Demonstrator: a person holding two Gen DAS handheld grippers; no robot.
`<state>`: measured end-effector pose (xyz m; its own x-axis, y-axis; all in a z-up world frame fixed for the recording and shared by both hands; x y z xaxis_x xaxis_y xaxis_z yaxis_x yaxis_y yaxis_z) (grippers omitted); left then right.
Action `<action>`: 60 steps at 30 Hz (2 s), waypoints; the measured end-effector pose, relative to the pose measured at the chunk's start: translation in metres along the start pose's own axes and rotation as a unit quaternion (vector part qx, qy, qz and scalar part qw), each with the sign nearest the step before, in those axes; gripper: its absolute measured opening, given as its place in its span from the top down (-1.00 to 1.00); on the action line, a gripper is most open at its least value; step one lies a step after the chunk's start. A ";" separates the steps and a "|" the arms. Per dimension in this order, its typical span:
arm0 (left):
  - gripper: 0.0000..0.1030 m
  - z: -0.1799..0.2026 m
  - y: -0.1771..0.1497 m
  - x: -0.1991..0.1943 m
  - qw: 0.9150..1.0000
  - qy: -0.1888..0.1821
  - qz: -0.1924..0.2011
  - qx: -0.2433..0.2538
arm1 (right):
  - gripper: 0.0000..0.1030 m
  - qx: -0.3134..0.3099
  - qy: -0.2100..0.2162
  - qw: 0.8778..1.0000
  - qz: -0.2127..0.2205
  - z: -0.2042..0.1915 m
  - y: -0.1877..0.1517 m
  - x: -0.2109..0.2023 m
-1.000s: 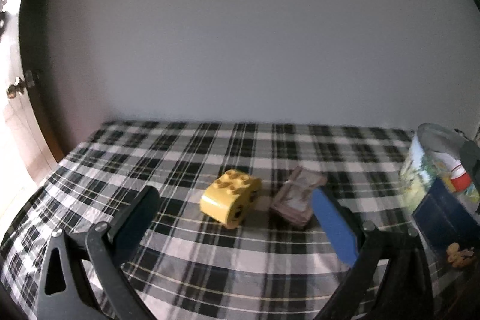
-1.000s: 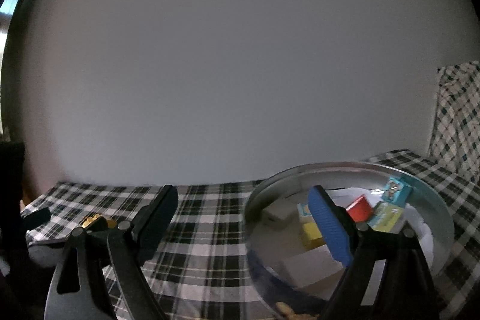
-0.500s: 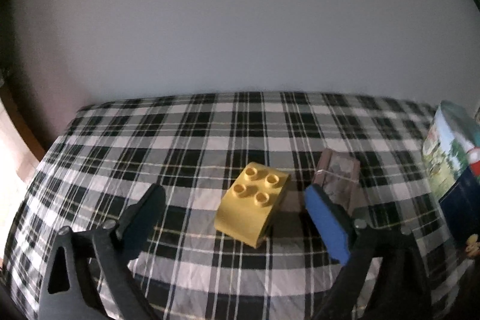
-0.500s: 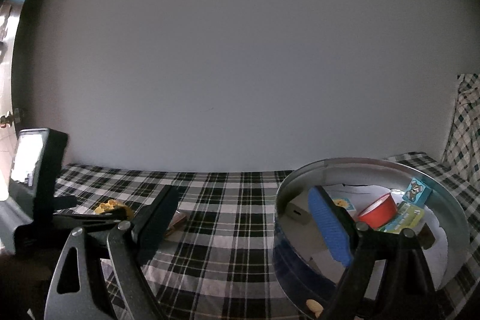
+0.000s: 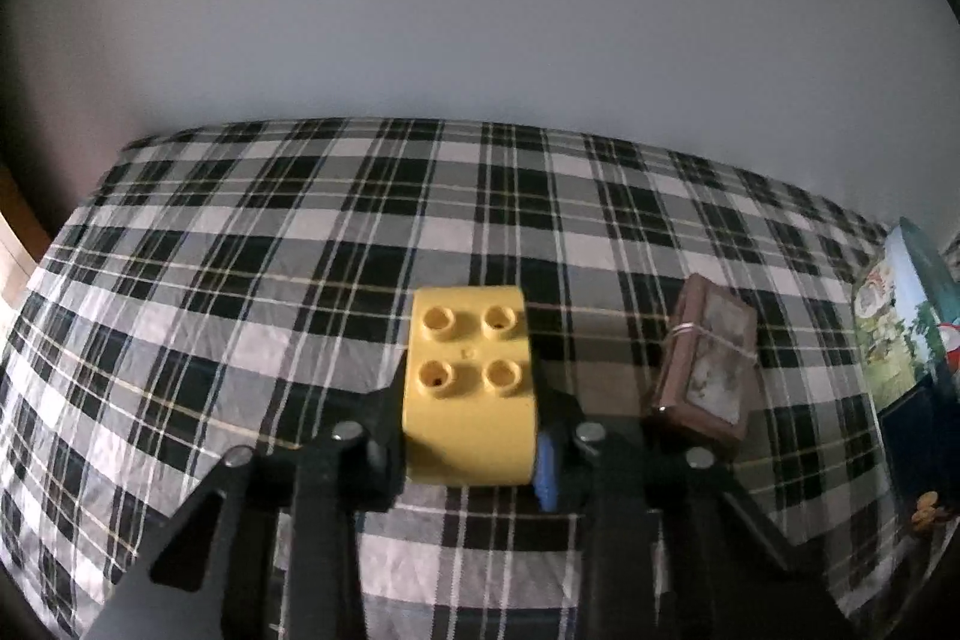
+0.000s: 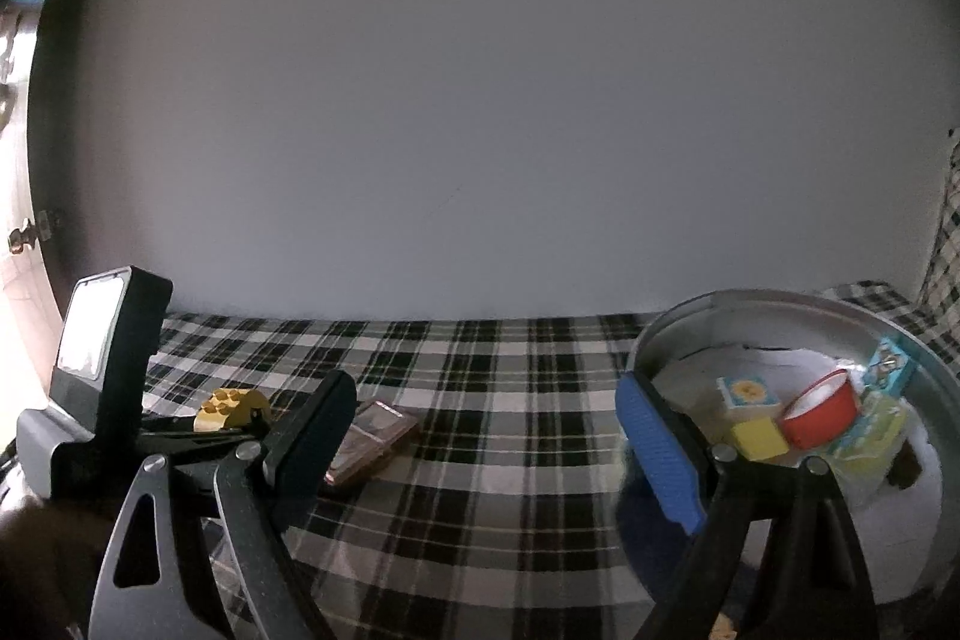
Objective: Organize rigid objects
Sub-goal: 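Grasp the yellow two-eyed toy brick with the left tool while the right tool grasps the brown framed block, then carry the yellow brick and brown framed block over the tin with both tools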
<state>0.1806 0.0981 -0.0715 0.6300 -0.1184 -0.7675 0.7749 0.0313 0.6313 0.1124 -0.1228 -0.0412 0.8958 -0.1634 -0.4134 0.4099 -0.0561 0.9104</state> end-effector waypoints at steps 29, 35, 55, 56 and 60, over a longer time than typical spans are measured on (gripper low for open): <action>0.41 -0.033 0.003 -0.023 0.992 0.099 0.067 -0.032 | 0.03 -0.003 -0.041 0.968 -0.248 -0.084 -0.016 0.134; 0.41 -0.032 0.002 -0.025 0.993 0.092 0.074 -0.028 | 0.04 0.015 0.004 0.974 -0.226 -0.066 -0.016 0.112; 0.41 0.011 -0.014 -0.054 0.989 0.082 0.119 0.019 | 0.04 -0.055 -0.012 0.998 -0.010 -0.012 -0.001 -0.004; 0.41 0.011 -0.014 -0.055 0.989 0.082 0.120 0.018 | 0.04 -0.055 -0.011 0.998 -0.009 -0.009 0.000 -0.005; 0.41 0.015 -0.015 -0.058 0.989 0.082 0.122 0.019 | 0.04 -0.055 -0.007 0.998 -0.008 -0.006 -0.001 -0.007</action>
<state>0.1314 0.0900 -0.0346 0.8003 0.0510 -0.5975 0.5982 0.0011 0.8013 0.1069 -0.1160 -0.0389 0.8871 -0.1772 -0.4261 0.4406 0.0505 0.8963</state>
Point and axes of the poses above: each gripper's, at about its wrist camera, not at the fingertips, and x roughly the way its jaws point, z to its right, y to its top, the point moved 2 cm from there along x, roughly the way its jaws point
